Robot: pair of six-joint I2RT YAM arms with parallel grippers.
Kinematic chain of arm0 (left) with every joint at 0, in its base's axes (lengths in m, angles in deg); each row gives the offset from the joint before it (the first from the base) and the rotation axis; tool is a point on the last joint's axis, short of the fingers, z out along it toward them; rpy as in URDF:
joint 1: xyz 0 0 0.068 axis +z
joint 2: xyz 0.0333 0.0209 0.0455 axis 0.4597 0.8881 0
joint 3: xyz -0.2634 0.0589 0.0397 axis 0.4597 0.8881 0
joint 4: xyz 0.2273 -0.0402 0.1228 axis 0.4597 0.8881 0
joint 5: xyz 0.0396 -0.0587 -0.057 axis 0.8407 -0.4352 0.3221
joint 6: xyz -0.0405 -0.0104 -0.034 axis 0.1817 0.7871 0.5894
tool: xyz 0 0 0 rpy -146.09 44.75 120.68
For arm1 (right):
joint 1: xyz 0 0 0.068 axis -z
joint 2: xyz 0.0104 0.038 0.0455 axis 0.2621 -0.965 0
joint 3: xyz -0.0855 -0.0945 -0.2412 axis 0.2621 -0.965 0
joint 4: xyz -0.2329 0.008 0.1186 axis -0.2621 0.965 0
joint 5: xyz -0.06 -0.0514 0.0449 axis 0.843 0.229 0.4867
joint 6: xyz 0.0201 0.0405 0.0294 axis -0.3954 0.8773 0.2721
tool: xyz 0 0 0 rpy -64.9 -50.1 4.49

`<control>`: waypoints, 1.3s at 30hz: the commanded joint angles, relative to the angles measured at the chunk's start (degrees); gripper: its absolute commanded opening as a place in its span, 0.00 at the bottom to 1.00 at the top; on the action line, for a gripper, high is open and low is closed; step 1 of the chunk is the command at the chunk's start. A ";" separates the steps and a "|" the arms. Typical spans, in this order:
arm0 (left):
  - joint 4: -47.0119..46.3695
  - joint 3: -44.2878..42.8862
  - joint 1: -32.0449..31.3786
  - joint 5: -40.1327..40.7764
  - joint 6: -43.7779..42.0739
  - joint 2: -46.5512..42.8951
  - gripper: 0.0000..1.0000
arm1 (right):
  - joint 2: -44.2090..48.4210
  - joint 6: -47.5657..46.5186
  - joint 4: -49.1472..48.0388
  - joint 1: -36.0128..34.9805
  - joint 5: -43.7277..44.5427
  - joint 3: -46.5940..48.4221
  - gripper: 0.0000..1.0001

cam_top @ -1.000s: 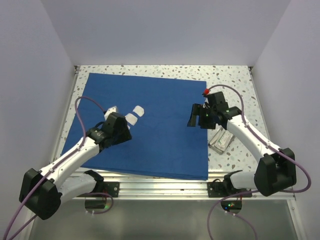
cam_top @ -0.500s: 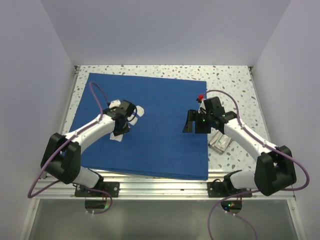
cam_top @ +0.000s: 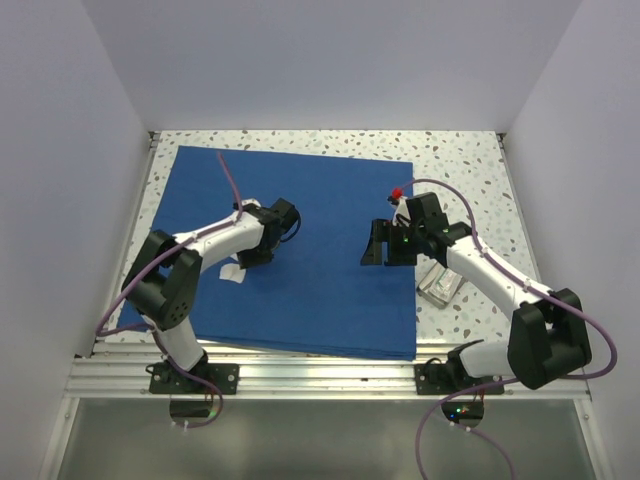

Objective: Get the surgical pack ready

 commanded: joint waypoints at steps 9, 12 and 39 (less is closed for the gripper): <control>-1.73 -0.36 2.87 1.31 -0.08 0.91 0.39 | -0.07 -1.06 -2.96 -0.41 -2.12 0.24 0.76; -2.96 0.17 3.22 0.26 -0.61 1.18 0.38 | -0.42 -0.97 -3.05 -0.50 -2.21 0.24 0.76; -5.60 3.07 4.71 -0.01 -0.52 2.06 0.23 | -0.86 -1.14 -3.40 -0.50 -2.56 -0.20 0.76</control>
